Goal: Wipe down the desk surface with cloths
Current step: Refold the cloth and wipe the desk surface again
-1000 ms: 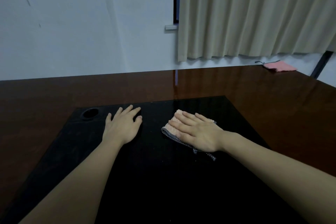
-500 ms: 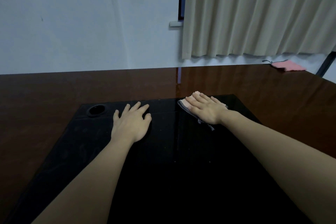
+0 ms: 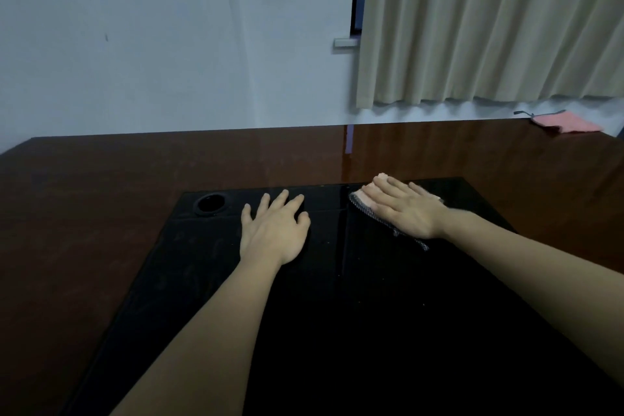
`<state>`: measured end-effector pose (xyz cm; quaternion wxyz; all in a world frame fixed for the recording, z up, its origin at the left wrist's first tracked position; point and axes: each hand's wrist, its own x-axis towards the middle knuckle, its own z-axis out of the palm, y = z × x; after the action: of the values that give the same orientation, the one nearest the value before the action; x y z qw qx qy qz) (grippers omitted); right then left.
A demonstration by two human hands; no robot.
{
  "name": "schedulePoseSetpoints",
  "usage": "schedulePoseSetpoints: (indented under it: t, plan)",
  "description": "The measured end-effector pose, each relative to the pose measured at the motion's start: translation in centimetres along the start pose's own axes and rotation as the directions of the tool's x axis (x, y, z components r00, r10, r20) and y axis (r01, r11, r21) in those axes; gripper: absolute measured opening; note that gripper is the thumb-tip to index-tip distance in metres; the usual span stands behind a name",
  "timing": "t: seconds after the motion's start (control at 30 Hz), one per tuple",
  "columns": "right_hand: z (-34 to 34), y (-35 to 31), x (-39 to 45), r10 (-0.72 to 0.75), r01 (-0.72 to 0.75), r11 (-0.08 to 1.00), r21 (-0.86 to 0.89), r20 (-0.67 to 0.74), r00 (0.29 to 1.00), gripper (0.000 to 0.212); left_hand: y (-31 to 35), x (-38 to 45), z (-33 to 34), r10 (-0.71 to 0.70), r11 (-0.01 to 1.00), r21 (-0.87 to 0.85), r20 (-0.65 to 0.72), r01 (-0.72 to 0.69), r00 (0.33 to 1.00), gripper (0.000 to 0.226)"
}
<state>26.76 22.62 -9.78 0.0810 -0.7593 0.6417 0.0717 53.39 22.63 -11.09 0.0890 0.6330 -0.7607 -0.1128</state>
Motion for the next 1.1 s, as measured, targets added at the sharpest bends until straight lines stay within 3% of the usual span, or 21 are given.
schedulePoseSetpoints:
  t: [0.17,0.27,0.6,0.7,0.9,1.1]
  plan:
    - [0.7,-1.8,-4.3,-0.24,0.239,0.971,0.015,0.044,0.97,0.057,-0.1,0.2,0.2,-0.009,1.0,-0.01,-0.009,0.009,1.0,0.052]
    - [0.3,-1.4,-2.7,-0.219,0.219,0.976,0.004,0.042,0.975,0.064,-0.1,0.2,0.2,-0.01,1.0,-0.006,-0.017,0.009,1.0,0.052]
    - [-0.5,-1.6,6.2,-0.007,0.009,1.0,0.03,-0.042,0.999,0.057,0.1,0.3,0.0,-0.019,0.999,-0.026,-0.037,0.018,0.999,0.053]
    - [-0.5,-2.7,4.4,-0.069,0.069,0.998,0.007,-0.018,0.997,0.058,0.1,0.1,-0.2,-0.019,0.998,-0.055,-0.034,0.017,0.999,0.053]
    - [0.8,-5.4,-2.1,-0.332,0.333,0.943,-0.011,0.028,0.943,0.058,-1.6,-0.5,-1.6,-0.022,0.991,-0.137,-0.056,0.014,0.998,0.05]
    - [0.4,-5.6,-0.1,-0.311,0.311,0.95,0.021,0.012,0.95,0.059,-6.5,-1.5,-4.2,-0.115,0.991,-0.069,-0.075,0.11,0.991,0.05]
